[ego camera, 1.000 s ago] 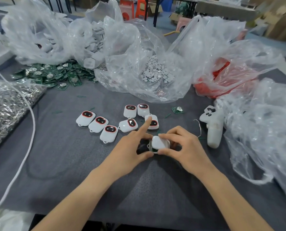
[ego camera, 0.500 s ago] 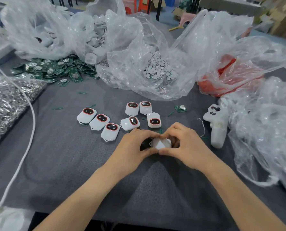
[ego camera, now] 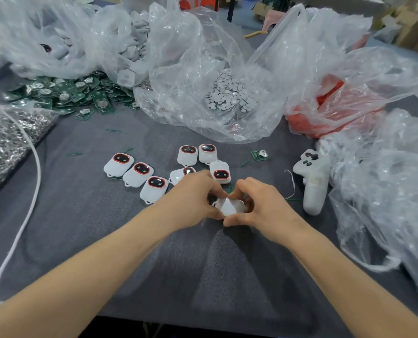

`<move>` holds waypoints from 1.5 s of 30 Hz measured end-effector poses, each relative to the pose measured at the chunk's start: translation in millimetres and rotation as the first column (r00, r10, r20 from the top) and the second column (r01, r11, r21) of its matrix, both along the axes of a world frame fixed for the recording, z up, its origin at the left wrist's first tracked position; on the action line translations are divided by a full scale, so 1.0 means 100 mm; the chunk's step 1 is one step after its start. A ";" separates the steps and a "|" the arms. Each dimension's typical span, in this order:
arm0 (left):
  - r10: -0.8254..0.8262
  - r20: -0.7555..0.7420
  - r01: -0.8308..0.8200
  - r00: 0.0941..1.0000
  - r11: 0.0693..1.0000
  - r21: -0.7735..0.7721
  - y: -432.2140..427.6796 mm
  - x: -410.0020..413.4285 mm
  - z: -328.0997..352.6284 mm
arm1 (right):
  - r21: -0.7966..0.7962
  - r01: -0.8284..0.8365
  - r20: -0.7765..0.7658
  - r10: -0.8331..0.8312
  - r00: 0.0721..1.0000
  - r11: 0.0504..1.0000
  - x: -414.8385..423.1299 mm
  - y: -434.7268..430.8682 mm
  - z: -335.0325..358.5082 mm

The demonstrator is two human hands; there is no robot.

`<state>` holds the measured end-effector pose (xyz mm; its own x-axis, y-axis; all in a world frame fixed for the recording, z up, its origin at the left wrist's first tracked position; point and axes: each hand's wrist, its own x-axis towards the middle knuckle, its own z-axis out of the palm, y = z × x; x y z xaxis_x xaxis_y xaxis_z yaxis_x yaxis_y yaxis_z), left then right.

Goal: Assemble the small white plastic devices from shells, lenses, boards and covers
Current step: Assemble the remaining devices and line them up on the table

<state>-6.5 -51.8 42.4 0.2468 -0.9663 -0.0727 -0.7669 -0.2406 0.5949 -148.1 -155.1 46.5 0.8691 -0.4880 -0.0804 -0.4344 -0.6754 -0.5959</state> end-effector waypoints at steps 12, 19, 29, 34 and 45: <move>0.066 -0.129 -0.080 0.989 0.991 -0.107 0.11 -0.08 -0.07 | 0.315 0.106 0.214 -0.180 0.960 0.943 -0.12 0.06 -0.16; 0.035 -0.473 -0.174 0.880 0.952 -0.253 0.23 -0.14 -0.17 | 0.462 0.100 0.404 -0.309 0.861 0.881 -0.22 0.24 -0.30; 0.071 -0.482 -0.245 0.873 0.919 -0.308 0.26 -0.20 -0.25 | 0.405 0.091 0.482 -0.297 0.824 0.910 -0.20 0.27 -0.31; 0.109 -0.491 -0.312 0.865 0.882 -0.354 0.26 -0.27 -0.28 | 0.441 0.084 0.492 -0.319 0.810 0.894 -0.18 0.26 -0.29; 0.091 -0.422 -0.265 0.902 0.888 -0.375 0.26 -0.34 -0.27 | 0.443 0.062 0.550 -0.326 0.769 0.894 -0.23 0.29 -0.27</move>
